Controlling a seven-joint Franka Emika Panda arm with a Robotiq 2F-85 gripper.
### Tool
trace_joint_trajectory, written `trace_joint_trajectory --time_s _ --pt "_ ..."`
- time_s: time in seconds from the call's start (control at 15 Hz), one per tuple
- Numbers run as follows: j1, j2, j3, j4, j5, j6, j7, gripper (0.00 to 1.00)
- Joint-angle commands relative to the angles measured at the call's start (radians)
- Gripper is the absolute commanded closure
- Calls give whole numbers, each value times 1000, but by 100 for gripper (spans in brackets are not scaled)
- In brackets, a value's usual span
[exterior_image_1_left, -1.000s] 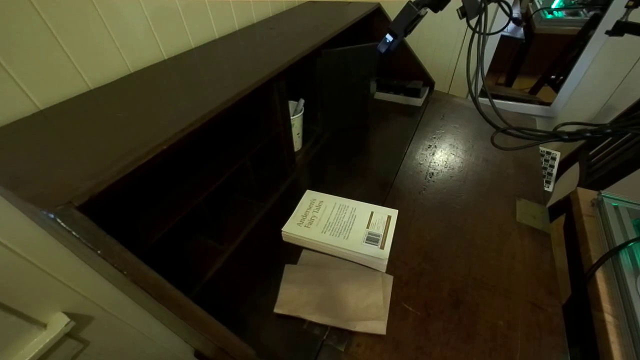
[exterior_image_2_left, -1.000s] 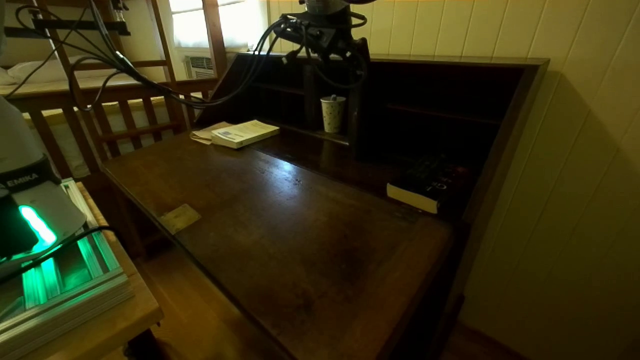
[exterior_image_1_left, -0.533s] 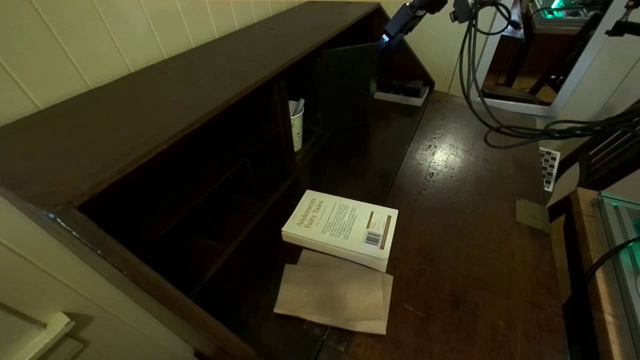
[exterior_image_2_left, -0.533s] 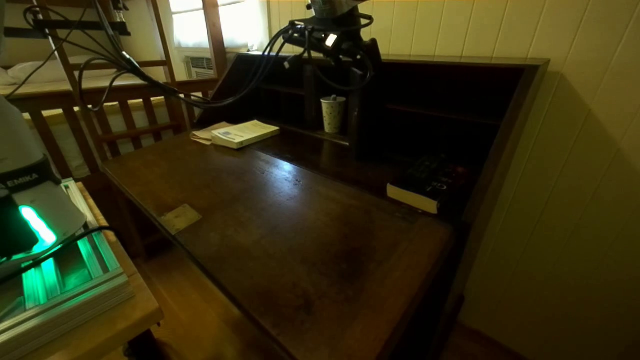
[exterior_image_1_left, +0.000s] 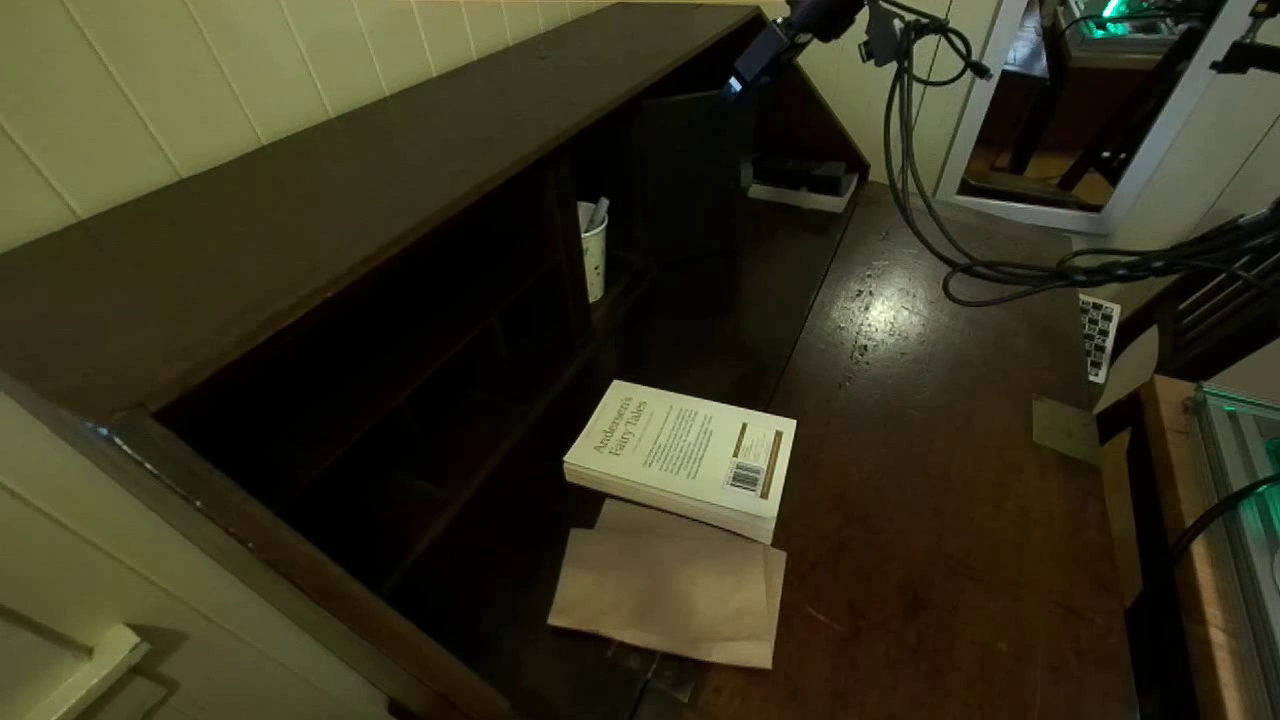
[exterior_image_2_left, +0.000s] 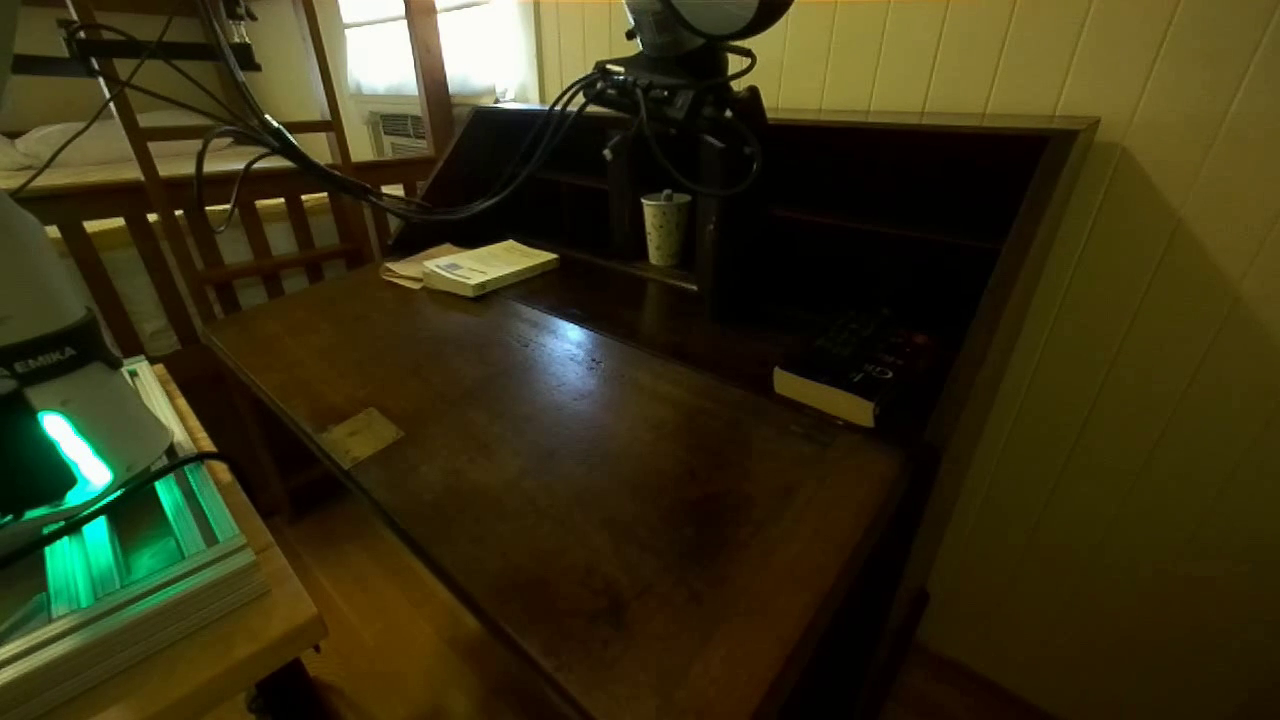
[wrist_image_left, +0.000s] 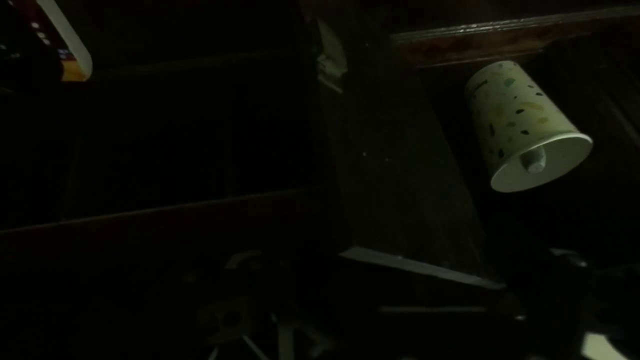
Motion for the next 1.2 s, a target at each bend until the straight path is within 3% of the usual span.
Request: trace_joint_trajectory --time_s 0.0,0.6,1.13 --pt "-21 46 20 59 32 -1 -30 0" --pt "-15 80 28 98 10 162 5 0" --pt "41 59 17 60 -5 199 0 0"
